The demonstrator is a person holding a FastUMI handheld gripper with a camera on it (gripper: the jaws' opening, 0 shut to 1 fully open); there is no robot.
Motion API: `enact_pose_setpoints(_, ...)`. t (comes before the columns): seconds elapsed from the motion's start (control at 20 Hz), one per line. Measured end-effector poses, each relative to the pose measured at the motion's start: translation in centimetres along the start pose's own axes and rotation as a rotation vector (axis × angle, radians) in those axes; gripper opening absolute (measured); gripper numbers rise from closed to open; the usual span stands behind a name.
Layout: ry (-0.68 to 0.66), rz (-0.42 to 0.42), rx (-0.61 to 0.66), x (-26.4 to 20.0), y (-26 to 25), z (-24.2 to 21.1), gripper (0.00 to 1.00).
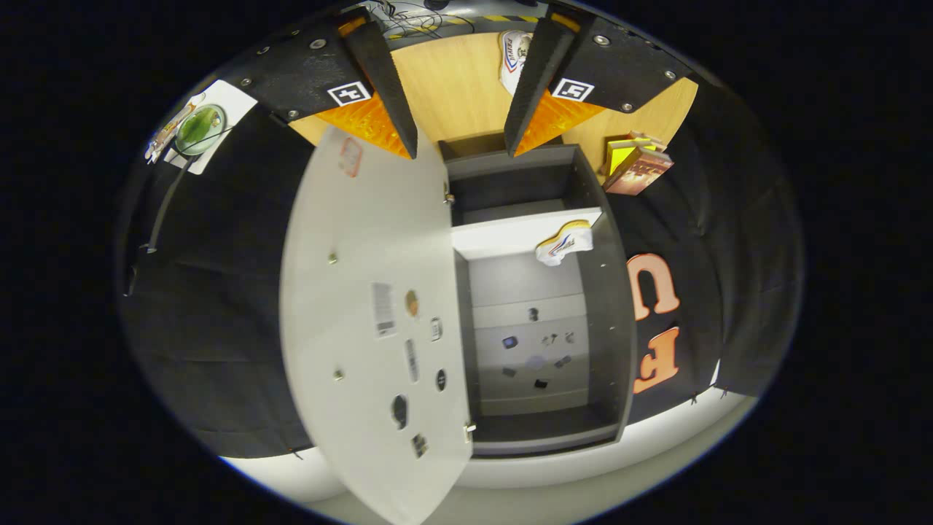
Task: Open the shoe cabinet door, grab the shoes and put them into the shoe cabinet, then close the shoe cabinet door.
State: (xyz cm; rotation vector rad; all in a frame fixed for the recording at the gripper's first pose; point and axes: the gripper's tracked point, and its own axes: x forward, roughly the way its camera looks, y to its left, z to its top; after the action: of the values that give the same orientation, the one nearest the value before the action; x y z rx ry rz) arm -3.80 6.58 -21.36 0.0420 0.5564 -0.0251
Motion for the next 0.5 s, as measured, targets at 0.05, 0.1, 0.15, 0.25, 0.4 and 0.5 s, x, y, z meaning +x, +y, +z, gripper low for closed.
enact_pose_setpoints(0.05, 0.034, 0.030, -0.008, 0.8, 1.2, -1.2, 0.78)
enact_pose_setpoints(0.1, 0.069, 0.059, -0.010, 1.5, 2.5, -2.7, 0.83)
enact_pose_setpoints(0.15, 0.109, 0.088, -0.017, 2.2, 3.6, -4.2, 0.85)
enact_pose_setpoints(0.25, 0.171, 0.128, -0.038, 3.7, 5.6, -7.5, 0.87)
enact_pose_setpoints(0.4, 0.264, 0.176, -0.074, 5.7, 8.1, -13.2, 0.88)
enact_pose_setpoints(0.5, 0.354, 0.204, -0.104, 6.6, 9.5, -17.8, 0.88)
